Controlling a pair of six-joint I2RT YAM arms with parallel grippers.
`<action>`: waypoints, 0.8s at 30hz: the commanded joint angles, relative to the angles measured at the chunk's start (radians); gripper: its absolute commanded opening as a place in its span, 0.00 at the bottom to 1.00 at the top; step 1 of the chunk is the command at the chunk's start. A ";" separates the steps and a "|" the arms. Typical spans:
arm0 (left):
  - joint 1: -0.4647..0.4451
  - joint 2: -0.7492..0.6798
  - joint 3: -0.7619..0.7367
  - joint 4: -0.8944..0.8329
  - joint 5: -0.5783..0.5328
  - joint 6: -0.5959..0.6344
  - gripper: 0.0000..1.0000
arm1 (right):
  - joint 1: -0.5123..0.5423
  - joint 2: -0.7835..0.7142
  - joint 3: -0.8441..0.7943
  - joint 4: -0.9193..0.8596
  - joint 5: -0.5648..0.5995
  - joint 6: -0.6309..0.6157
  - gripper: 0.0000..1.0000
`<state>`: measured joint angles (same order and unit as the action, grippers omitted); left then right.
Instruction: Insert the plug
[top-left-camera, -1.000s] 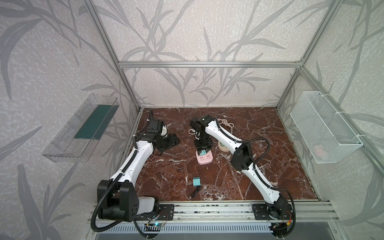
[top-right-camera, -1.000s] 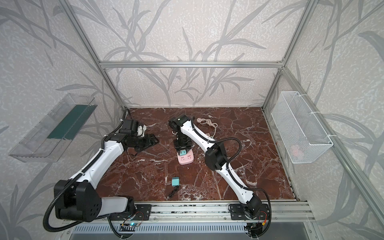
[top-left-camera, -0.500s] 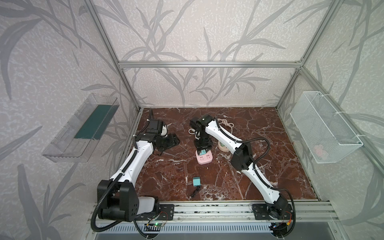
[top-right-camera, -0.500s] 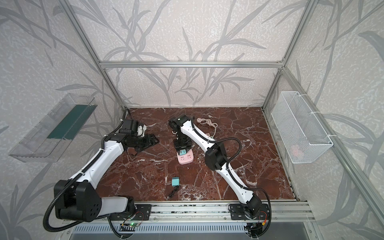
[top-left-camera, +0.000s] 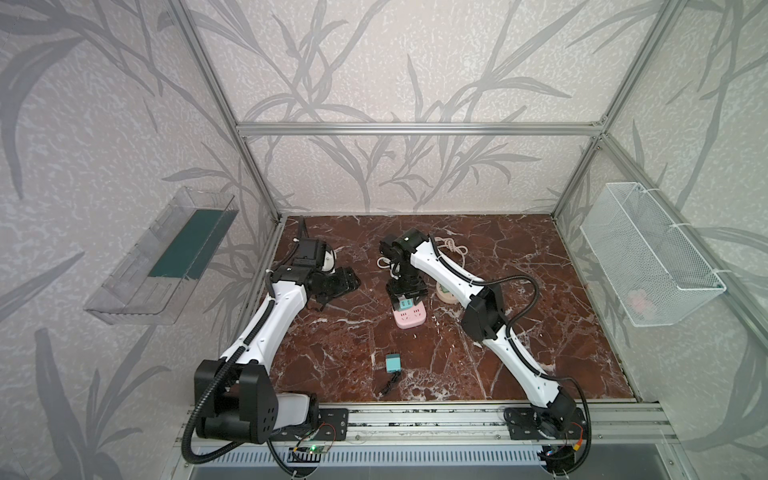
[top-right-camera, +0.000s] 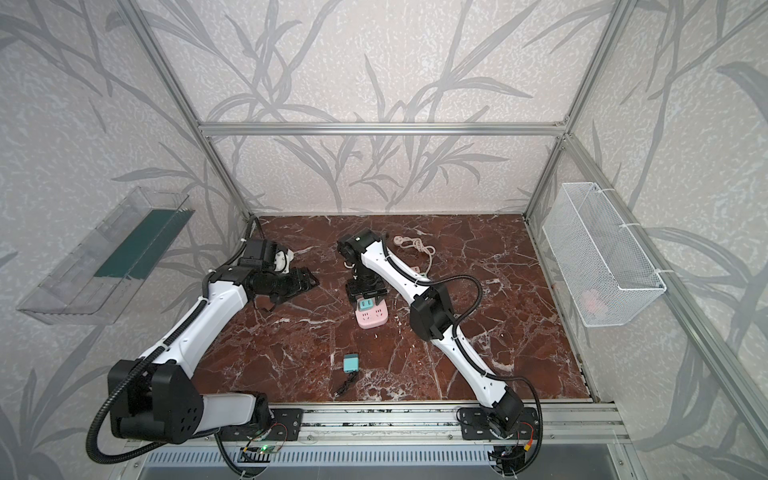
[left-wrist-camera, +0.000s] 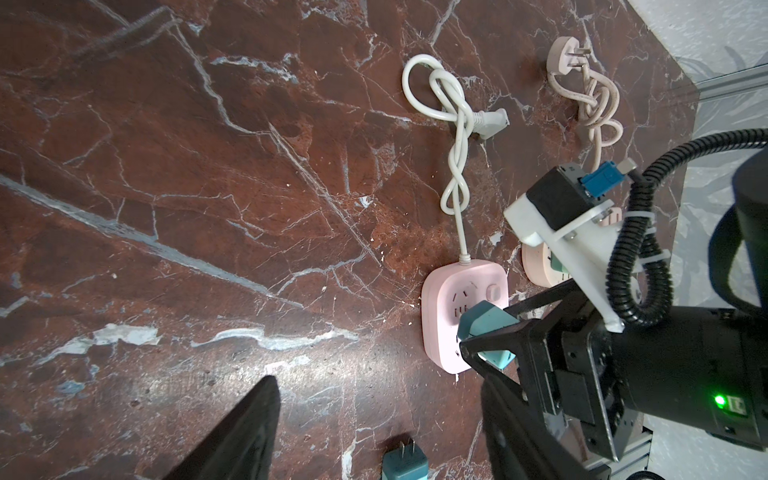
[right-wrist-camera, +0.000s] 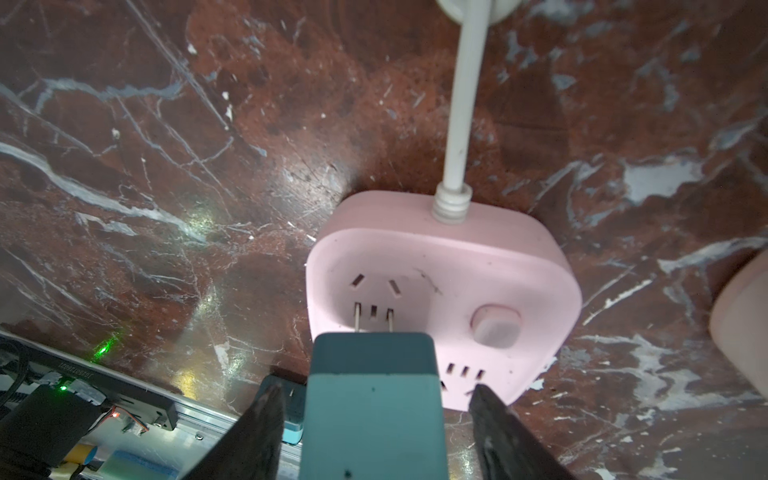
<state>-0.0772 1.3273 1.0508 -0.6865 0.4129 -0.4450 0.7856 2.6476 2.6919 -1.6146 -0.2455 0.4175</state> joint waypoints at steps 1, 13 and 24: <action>0.005 -0.020 -0.005 0.000 0.010 0.008 0.76 | 0.007 -0.044 0.006 -0.127 0.023 -0.006 0.73; 0.006 -0.031 -0.008 0.009 -0.002 0.006 0.75 | 0.041 -0.340 -0.341 0.202 0.159 0.055 0.73; 0.006 -0.024 -0.011 0.016 -0.011 0.008 0.75 | 0.066 -0.746 -1.057 0.882 0.132 0.167 0.62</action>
<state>-0.0772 1.3128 1.0489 -0.6720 0.4053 -0.4454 0.8463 1.9263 1.6871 -0.9375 -0.1066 0.5400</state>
